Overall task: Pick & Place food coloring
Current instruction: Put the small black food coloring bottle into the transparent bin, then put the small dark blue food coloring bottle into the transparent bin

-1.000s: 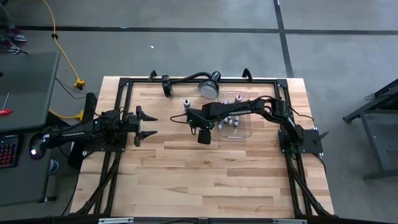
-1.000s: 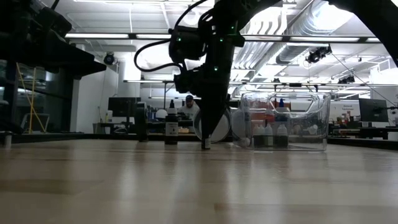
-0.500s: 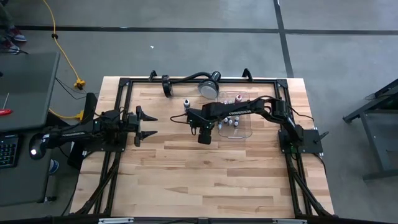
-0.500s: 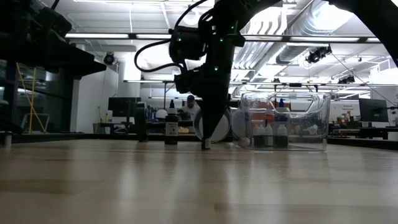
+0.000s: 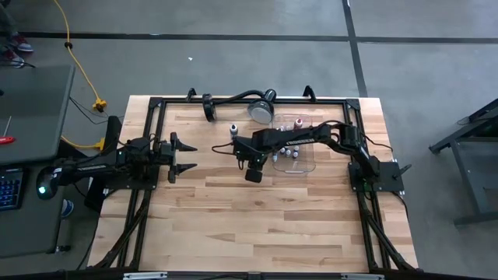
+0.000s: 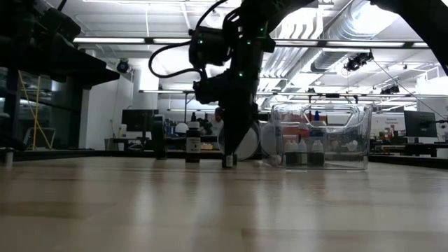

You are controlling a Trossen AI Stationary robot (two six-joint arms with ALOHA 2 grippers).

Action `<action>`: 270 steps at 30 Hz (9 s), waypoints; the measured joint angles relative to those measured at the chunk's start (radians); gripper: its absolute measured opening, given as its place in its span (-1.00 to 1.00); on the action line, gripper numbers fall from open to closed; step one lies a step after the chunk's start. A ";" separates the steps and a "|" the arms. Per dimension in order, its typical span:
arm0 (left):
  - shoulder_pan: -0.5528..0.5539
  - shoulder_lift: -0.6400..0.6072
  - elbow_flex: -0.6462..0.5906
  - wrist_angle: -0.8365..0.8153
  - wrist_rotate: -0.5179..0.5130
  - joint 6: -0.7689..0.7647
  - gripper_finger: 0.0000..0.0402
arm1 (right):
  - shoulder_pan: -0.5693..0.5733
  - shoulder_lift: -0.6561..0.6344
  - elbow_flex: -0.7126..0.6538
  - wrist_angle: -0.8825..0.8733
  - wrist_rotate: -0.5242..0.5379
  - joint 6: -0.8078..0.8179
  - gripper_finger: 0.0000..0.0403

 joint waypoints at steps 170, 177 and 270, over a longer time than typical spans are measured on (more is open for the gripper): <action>0.000 0.000 0.000 0.000 0.000 0.000 0.38 | -0.104 -0.547 -0.004 -0.240 0.184 -0.002 -0.06; 0.000 0.000 0.000 0.000 0.000 0.000 0.38 | -0.103 -0.398 0.177 -0.301 0.125 -0.109 -0.06; 0.000 0.000 0.000 0.000 0.000 0.000 0.38 | -0.145 0.094 0.244 -0.251 0.039 0.395 -0.06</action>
